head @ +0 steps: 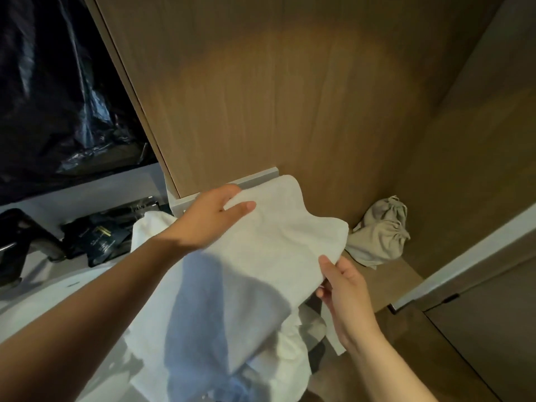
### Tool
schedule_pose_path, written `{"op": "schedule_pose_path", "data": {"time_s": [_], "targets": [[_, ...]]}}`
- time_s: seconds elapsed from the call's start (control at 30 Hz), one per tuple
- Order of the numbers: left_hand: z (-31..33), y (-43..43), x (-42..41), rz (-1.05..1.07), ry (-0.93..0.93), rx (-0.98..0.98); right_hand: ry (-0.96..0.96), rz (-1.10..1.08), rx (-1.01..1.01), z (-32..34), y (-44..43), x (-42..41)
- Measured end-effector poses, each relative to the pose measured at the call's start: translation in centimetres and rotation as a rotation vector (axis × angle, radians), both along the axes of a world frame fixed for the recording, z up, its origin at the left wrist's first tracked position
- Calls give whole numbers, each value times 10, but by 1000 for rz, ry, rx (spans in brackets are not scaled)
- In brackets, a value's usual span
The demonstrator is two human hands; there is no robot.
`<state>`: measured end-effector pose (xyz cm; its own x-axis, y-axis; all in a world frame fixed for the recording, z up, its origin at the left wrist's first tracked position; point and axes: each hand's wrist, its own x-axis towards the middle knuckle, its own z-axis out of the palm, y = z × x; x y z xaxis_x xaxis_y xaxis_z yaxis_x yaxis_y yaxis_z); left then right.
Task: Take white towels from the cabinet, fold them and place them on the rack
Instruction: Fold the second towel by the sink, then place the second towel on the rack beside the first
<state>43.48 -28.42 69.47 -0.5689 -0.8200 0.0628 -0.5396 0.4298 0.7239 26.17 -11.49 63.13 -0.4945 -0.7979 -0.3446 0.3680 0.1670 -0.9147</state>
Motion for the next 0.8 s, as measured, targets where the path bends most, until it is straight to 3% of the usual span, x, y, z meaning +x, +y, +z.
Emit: {"op": "schedule_pose_path", "data": {"time_s": [0.37,0.8], "targets": [[100,56,-77,-46,137,-316,79,-133,-201,63,46,-60],[147,151,-207,-201,342,-444,355,-307,-304,131,158,-183]]}}
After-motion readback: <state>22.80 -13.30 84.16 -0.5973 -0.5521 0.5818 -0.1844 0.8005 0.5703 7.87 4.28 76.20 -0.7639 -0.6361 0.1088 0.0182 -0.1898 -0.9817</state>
